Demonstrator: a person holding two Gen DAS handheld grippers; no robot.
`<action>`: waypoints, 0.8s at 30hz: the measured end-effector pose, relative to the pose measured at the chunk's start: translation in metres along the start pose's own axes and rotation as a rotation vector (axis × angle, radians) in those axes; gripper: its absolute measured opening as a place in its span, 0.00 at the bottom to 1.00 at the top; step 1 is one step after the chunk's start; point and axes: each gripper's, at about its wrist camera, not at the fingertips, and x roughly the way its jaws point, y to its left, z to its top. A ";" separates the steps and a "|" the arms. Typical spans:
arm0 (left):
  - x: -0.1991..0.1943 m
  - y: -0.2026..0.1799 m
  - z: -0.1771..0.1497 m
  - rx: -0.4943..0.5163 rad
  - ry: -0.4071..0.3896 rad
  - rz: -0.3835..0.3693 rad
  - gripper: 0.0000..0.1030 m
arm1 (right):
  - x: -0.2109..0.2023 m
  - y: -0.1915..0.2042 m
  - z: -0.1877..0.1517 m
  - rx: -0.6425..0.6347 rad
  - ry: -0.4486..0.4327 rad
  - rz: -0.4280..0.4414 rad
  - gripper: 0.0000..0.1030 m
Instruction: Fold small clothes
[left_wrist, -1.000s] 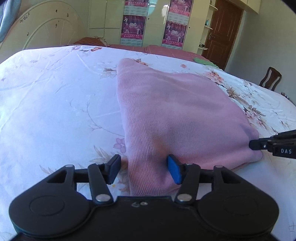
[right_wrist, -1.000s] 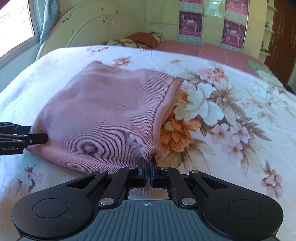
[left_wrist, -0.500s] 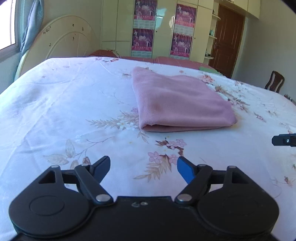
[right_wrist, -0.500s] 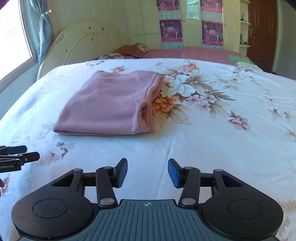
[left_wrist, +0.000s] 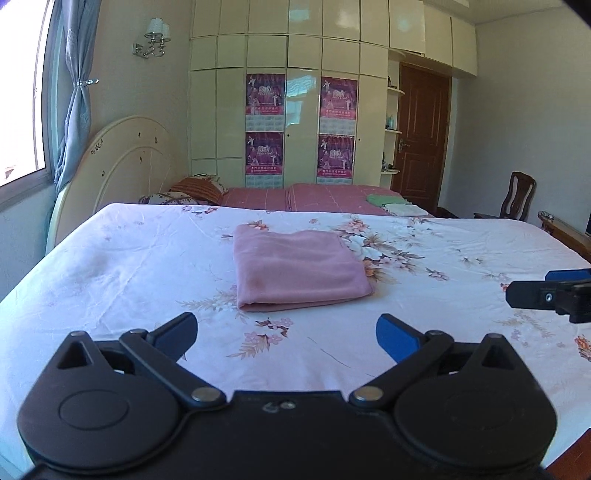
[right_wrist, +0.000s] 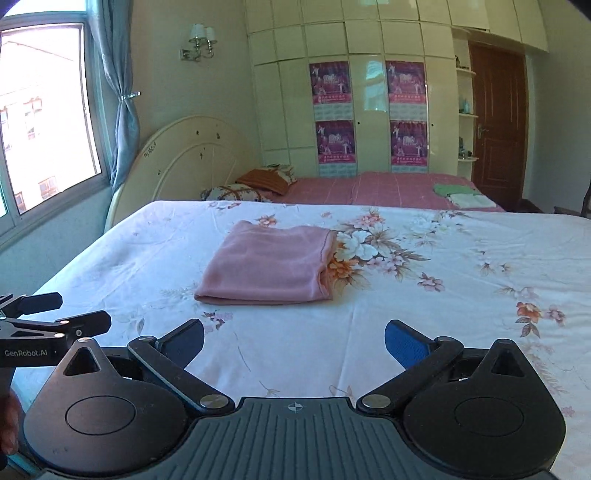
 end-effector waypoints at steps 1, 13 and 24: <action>-0.003 -0.001 0.000 -0.012 0.006 -0.002 1.00 | -0.008 0.002 0.000 0.000 -0.003 0.006 1.00; -0.044 -0.009 -0.007 -0.024 -0.045 -0.011 0.99 | -0.052 0.020 -0.012 -0.095 -0.052 -0.012 1.00; -0.055 -0.006 -0.005 -0.036 -0.057 -0.030 0.99 | -0.068 0.019 -0.012 -0.097 -0.090 -0.033 1.00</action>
